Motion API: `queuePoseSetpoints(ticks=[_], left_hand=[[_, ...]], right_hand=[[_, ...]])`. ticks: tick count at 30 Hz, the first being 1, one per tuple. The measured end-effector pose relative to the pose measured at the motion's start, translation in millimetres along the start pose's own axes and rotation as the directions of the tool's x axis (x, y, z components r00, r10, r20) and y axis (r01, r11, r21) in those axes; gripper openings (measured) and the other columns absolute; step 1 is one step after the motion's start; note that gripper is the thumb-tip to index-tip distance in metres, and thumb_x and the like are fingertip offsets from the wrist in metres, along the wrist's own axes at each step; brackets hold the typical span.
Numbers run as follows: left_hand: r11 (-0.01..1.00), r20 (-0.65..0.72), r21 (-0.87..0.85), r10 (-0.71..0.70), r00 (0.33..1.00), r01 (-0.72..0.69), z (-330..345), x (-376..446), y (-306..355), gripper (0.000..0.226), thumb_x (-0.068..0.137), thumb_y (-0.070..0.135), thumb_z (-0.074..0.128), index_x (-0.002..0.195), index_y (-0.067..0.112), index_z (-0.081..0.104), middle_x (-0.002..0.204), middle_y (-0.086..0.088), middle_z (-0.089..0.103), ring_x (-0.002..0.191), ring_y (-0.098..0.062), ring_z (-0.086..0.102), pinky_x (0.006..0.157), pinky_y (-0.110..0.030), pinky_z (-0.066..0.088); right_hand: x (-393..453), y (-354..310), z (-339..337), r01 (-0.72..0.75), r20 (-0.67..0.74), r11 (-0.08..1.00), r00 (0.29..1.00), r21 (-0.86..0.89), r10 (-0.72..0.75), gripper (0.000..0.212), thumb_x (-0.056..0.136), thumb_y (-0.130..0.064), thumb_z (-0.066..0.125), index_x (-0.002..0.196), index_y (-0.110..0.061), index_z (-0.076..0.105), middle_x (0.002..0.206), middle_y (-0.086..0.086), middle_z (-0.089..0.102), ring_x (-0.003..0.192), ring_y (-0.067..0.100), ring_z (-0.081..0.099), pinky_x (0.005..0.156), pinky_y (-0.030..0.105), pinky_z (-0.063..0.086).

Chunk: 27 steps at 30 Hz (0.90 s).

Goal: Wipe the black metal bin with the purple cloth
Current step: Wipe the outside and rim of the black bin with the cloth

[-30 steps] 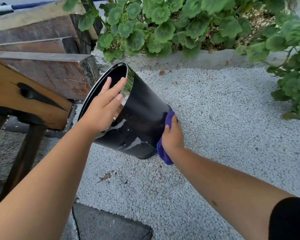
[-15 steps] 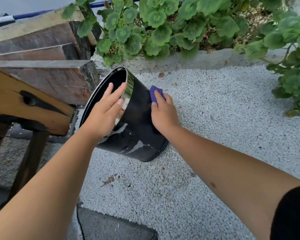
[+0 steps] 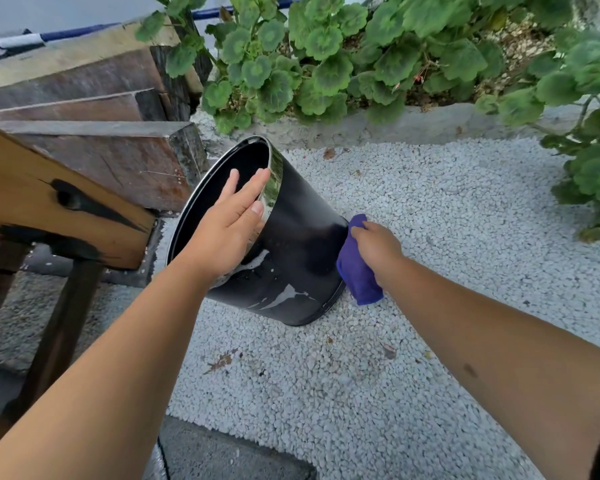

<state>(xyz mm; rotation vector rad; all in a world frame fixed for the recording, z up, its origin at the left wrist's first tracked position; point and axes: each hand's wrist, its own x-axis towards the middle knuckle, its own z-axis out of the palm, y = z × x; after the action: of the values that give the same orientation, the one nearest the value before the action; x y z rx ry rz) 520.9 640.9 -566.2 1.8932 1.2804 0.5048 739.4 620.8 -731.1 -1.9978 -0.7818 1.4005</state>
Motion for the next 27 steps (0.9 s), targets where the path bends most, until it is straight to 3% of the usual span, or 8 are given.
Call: queuePoseSetpoints(ticks=[2, 4, 6, 9, 13, 17, 21, 27], left_hand=[[0.997, -0.013, 0.077, -0.014, 1.000, 0.015, 6, 3, 6, 0.046, 0.105, 0.024, 0.036, 0.148, 0.036, 0.031, 0.154, 0.025, 0.020, 0.146, 0.001, -0.007, 0.119, -0.023, 0.013], [0.965, -0.079, 0.248, -0.062, 0.995, 0.080, 20, 12, 15, 0.047, 0.103, 0.031, 0.034, 0.149, 0.036, 0.030, 0.160, 0.015, 0.016, 0.149, -0.011, -0.009, 0.118, -0.057, 0.008], [0.940, -0.139, 0.292, -0.138, 0.981, 0.174, 42, 24, 29, 0.047, 0.102, 0.034, 0.033, 0.149, 0.032, 0.032, 0.164, 0.006, 0.009, 0.150, -0.021, -0.009, 0.114, -0.066, 0.010], [0.945, -0.113, 0.245, -0.192, 0.975, 0.214, 71, 39, 44, 0.049, 0.103, 0.033, 0.034, 0.151, 0.025, 0.028, 0.165, -0.001, 0.002, 0.150, -0.025, -0.009, 0.117, -0.059, 0.008], [0.966, 0.007, 0.258, -0.031, 0.999, 0.028, 54, 23, 34, 0.057, 0.103, 0.036, 0.033, 0.154, 0.019, 0.016, 0.162, 0.008, 0.000, 0.149, -0.012, -0.010, 0.120, -0.036, 0.004], [0.675, 0.395, 0.611, 0.193, 0.898, -0.414, 13, -27, -4, 0.062, 0.101, 0.047, 0.023, 0.155, 0.023, 0.004, 0.163, 0.009, 0.000, 0.150, -0.011, -0.008, 0.119, -0.043, 0.009], [0.664, 0.414, 0.634, 0.141, 0.899, -0.396, 11, -43, -13, 0.060, 0.101, 0.044, 0.023, 0.153, 0.025, -0.002, 0.163, 0.006, 0.006, 0.150, -0.010, -0.006, 0.121, -0.042, 0.012], [0.838, 0.351, 0.485, 0.073, 0.934, -0.248, 23, -49, 3, 0.056, 0.104, 0.028, 0.035, 0.154, 0.027, 0.010, 0.160, 0.000, 0.021, 0.149, -0.012, 0.004, 0.121, -0.032, 0.013]], right_hand=[[-14, -1, 2, -0.052, -0.010, 0.948, 0.998, 0.314, 0.058, 0.039, 0.083, -0.047, 0.050, 0.115, -0.030, 0.064, 0.122, 0.006, 0.064, 0.111, 0.028, 0.059, 0.103, 0.047, 0.043], [-27, -5, 6, -0.068, 0.021, 0.844, 0.998, 0.532, 0.067, 0.030, 0.077, -0.050, 0.051, 0.098, -0.034, 0.065, 0.113, 0.003, 0.067, 0.105, 0.026, 0.062, 0.101, 0.049, 0.046], [-34, -10, 15, -0.045, 0.055, 0.748, 0.998, 0.662, 0.011, 0.039, 0.077, -0.048, 0.054, 0.113, -0.038, 0.064, 0.123, 0.002, 0.065, 0.111, 0.025, 0.062, 0.102, 0.049, 0.046], [-41, -14, 26, 0.027, 0.039, 0.717, 0.996, 0.697, -0.075, 0.060, 0.084, -0.037, 0.053, 0.143, -0.038, 0.042, 0.139, -0.004, 0.054, 0.118, 0.020, 0.058, 0.105, 0.045, 0.044], [-34, -14, 24, 0.008, 0.040, 0.718, 0.998, 0.696, -0.050, 0.051, 0.098, -0.028, 0.049, 0.147, -0.036, 0.036, 0.142, -0.002, 0.051, 0.120, 0.022, 0.056, 0.106, 0.045, 0.043], [-36, -15, 26, 0.006, 0.028, 0.713, 0.999, 0.701, -0.036, 0.048, 0.099, -0.032, 0.046, 0.146, -0.040, 0.037, 0.142, -0.004, 0.050, 0.118, 0.018, 0.055, 0.105, 0.043, 0.044], [-39, -20, 28, -0.017, 0.034, 0.660, 0.999, 0.751, -0.013, 0.048, 0.099, -0.030, 0.047, 0.145, -0.040, 0.039, 0.138, -0.003, 0.054, 0.115, 0.020, 0.058, 0.104, 0.044, 0.045], [-42, -22, 25, -0.001, 0.005, 0.659, 1.000, 0.752, -0.004, 0.044, 0.099, -0.029, 0.047, 0.143, -0.034, 0.046, 0.136, -0.001, 0.058, 0.117, 0.022, 0.059, 0.105, 0.045, 0.045]])
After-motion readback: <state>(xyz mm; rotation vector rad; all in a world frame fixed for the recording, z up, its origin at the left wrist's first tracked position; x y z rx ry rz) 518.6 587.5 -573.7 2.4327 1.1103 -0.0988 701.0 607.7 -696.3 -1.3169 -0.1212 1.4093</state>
